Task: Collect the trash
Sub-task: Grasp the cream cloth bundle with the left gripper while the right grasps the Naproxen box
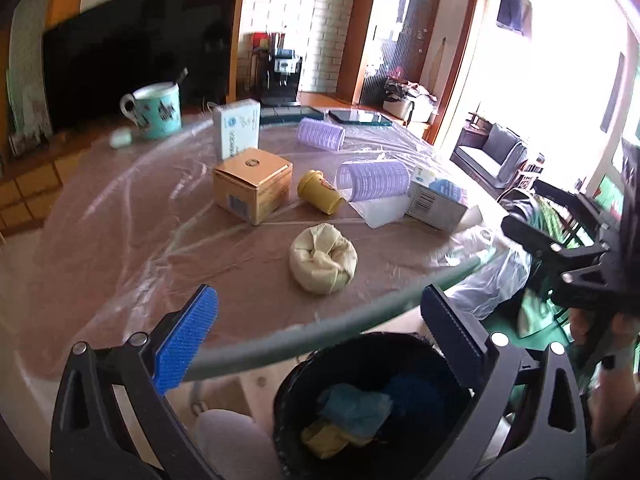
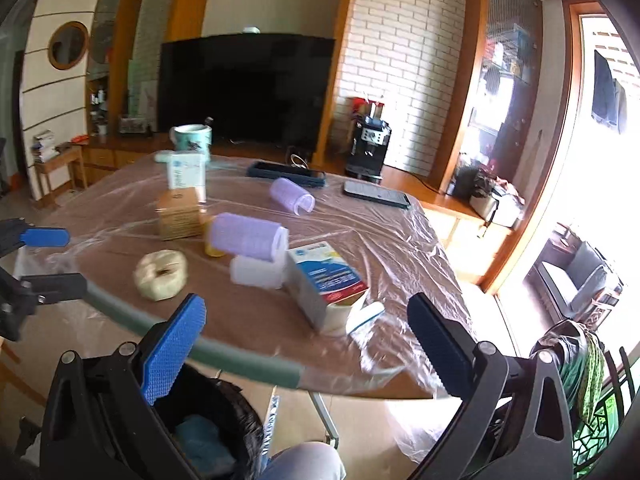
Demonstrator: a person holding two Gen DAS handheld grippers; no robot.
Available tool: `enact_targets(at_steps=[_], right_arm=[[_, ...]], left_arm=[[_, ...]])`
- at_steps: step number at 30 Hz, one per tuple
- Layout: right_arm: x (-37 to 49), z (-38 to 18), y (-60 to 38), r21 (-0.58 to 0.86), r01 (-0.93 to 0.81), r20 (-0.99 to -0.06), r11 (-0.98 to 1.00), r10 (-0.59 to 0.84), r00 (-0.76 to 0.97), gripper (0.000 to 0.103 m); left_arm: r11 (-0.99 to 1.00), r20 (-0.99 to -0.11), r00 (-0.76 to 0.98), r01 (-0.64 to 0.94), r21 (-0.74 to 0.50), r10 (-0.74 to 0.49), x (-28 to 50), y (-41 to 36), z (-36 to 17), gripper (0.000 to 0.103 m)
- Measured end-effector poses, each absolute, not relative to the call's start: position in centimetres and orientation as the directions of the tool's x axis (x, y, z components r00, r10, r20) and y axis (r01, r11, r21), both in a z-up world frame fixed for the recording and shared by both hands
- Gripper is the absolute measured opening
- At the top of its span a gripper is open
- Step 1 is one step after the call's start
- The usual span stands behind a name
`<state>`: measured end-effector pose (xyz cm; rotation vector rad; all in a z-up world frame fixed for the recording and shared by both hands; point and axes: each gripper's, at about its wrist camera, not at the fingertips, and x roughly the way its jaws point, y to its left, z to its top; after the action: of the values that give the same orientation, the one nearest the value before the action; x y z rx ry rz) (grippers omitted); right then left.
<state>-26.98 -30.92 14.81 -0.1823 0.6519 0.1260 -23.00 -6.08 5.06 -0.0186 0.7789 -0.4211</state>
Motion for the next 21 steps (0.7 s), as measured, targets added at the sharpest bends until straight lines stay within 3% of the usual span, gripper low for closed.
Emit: enact_targets(at_steps=[8, 21], right_arm=[[-21.8, 12.0, -32.8, -0.040, -0.152, -0.689, 0.988, 0.083, 0.720, 0.099], [-18.4, 9.7, -33.8, 0.017, -0.160, -0.741, 0.987, 0.120, 0.661, 0.099]], left_arm=[[0.936, -0.749, 0.586, 0.327, -0.132, -0.310, -19.3, -7.7, 2.2, 0.101], [0.938, -0.778, 0.561, 0.333, -0.101, -0.282, -16.7, -8.7, 0.4, 0.100]])
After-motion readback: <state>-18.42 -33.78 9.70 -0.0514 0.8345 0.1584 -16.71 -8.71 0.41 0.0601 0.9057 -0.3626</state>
